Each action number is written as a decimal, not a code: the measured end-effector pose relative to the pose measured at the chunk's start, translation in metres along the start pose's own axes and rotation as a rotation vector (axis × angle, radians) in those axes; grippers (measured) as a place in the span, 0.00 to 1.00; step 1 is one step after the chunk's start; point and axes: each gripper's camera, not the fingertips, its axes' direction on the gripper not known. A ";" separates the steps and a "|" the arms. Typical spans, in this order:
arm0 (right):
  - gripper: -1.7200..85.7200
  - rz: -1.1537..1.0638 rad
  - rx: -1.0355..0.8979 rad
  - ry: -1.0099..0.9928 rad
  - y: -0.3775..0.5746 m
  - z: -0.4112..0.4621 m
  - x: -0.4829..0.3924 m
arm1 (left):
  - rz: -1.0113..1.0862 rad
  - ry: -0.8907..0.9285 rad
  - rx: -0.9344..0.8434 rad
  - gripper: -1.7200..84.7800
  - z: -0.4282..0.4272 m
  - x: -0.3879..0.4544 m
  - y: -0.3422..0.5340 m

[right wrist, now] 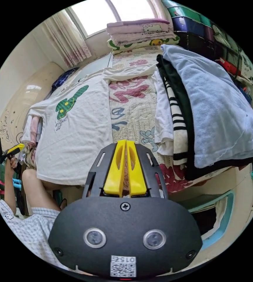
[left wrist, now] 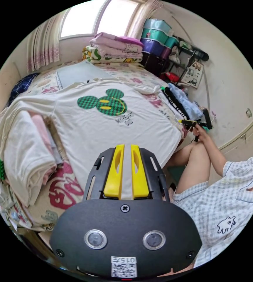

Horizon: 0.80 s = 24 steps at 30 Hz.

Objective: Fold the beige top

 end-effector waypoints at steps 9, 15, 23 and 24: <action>0.07 0.255 0.390 -0.063 -0.131 -0.034 0.023 | 0.060 0.119 -0.166 0.05 0.143 0.028 -0.050; 0.09 0.296 0.282 -0.035 -0.252 0.055 0.041 | 0.166 0.064 -0.180 0.06 0.169 0.038 -0.037; 0.11 0.347 0.205 0.119 -0.349 0.164 0.073 | 0.254 -0.062 -0.092 0.04 0.175 0.056 -0.017; 0.11 0.359 0.194 0.112 -0.357 0.180 0.080 | 0.248 -0.051 -0.092 0.04 0.177 0.053 -0.018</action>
